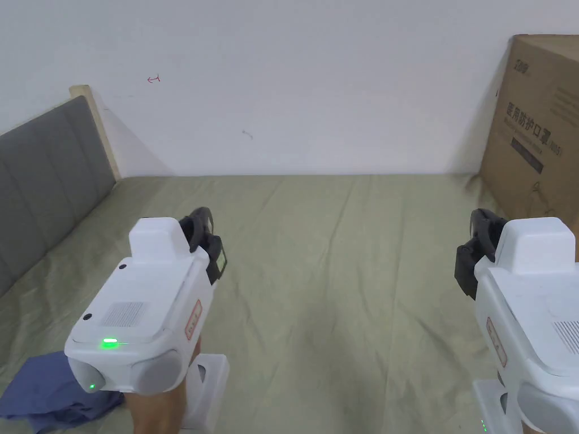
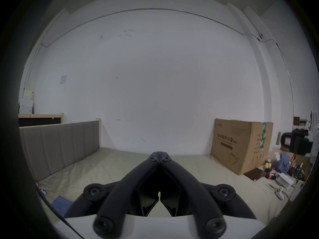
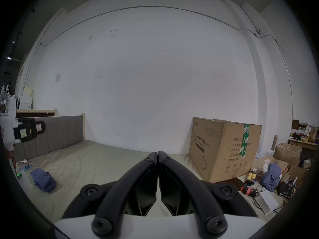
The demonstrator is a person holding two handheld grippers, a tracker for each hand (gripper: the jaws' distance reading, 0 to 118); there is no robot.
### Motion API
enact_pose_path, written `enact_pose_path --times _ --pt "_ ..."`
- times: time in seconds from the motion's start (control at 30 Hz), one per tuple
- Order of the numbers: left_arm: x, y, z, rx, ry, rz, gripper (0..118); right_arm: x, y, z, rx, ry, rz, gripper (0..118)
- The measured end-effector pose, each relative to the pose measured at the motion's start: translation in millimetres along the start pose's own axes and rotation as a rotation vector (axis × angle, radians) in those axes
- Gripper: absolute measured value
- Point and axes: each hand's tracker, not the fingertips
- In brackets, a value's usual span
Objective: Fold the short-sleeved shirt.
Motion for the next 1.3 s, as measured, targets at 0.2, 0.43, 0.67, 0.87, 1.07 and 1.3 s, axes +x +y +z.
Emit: enact_pose_path --times 0.2,0.43,0.67,0.87,1.07,1.3 --pt "9 -11 1 -0.017 -0.021 -0.041 0 11 -5 -2 -0.001 -0.018 -0.013 0" --pt "11 -14 2 -0.029 -0.020 -0.066 0 13 -8 -5 -0.004 -0.024 -0.011 0" --pt "6 -13 1 -0.037 -0.027 -0.069 0 11 -9 -7 -0.003 -0.021 -0.013 0" --pt "4 -11 1 -0.037 -0.027 -0.058 0 7 -7 -6 -0.003 -0.021 -0.009 0" --pt "3 -11 -1 -0.037 -0.029 -0.061 0 6 -6 -5 -0.003 -0.024 -0.008 0" --pt "1 -10 -1 -0.035 -0.026 -0.050 0 7 -6 -4 -0.004 -0.024 -0.008 0"
